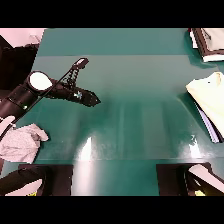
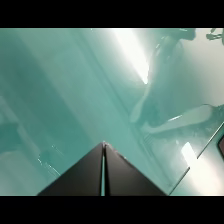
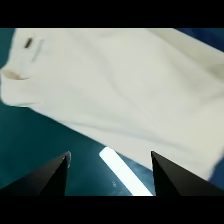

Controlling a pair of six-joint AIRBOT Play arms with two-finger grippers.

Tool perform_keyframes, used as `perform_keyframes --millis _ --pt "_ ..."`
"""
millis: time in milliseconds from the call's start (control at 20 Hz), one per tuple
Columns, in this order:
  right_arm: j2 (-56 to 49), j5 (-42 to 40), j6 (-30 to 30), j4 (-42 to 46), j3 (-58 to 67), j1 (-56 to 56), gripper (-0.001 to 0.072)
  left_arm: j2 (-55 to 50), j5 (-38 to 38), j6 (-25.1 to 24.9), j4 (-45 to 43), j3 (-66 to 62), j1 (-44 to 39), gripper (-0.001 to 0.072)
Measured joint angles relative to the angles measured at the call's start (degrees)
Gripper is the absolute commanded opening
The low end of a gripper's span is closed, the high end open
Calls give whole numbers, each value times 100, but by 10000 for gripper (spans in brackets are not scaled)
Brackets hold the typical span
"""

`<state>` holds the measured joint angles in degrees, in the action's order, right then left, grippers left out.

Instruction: Fold the shirts.

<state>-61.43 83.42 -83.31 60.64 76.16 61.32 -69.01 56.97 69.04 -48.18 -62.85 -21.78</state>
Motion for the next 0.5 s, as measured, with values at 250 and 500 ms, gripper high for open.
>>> perform_keyframes --millis 250,500 --pt "306 -236 -22 -566 -28 -1585 21 0 -149 -7 13 0 0 25" --pt "549 -658 -22 -632 -31 -3316 21 0 -195 -4 37 0 0 25"
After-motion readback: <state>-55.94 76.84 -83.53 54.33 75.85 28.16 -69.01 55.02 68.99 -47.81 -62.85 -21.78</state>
